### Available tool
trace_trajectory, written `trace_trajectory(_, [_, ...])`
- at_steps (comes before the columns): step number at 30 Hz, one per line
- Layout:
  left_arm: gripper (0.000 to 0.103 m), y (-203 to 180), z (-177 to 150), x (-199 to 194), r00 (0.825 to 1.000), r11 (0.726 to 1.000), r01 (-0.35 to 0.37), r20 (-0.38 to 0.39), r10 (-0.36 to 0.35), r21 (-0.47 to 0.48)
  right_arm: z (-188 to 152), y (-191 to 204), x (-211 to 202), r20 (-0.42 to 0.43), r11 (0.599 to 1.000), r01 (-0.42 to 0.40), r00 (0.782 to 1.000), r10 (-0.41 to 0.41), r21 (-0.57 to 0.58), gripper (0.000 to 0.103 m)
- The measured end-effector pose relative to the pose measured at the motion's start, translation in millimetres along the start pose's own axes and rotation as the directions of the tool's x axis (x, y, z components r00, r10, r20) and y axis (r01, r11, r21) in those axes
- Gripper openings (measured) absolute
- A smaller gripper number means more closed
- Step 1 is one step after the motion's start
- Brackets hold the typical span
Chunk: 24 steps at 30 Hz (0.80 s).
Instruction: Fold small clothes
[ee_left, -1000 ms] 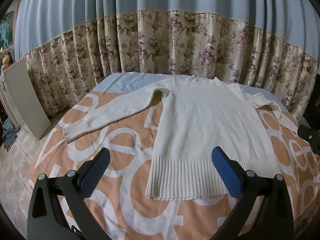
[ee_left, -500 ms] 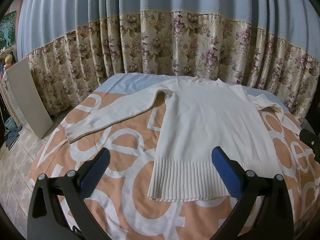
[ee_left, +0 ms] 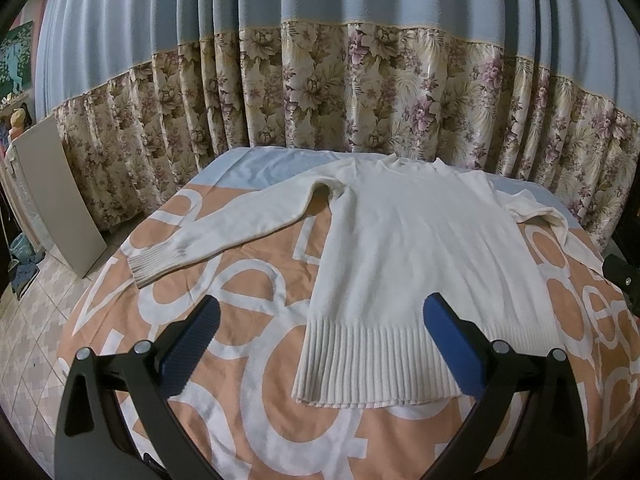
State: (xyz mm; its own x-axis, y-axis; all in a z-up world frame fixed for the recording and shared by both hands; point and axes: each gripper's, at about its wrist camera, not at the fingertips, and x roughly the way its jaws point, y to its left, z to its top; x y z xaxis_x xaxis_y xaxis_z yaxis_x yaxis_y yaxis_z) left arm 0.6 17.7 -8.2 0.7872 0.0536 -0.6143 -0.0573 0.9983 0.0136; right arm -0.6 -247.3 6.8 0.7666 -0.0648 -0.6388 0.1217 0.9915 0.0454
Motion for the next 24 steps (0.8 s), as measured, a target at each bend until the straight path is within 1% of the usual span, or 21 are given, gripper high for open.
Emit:
trace_trajectory(14, [0.102, -2.1, 1.4, 0.9, 1.0, 1.0, 0.001, -0.004, -0.001, 0.001, 6.6, -4.6, 6.2, -0.005, 1.0, -0.003, 1.0, 0.003, 0.006, 0.1])
trace_trajectory(17, [0.102, -10.5, 7.1, 5.0, 1.0, 1.0, 0.008, -0.008, -0.008, 0.007, 7.9, -12.2, 11.0, -0.005, 1.0, 0.005, 1.0, -0.004, 0.014, 0.1])
trace_trajectory(22, [0.102, -33.4, 17.6, 20.2, 1.0, 0.999, 0.025, -0.001, -0.025, 0.028, 8.2, -45.7, 25.4, -0.006, 0.998, 0.026, 1.0, -0.026, 0.049, 0.1])
trace_trajectory(24, [0.102, -42.1, 21.3, 27.8, 0.999, 0.999, 0.042, -0.004, -0.042, 0.028, 8.3, -61.0, 30.4, -0.003, 0.997, 0.049, 0.999, -0.048, 0.061, 0.1])
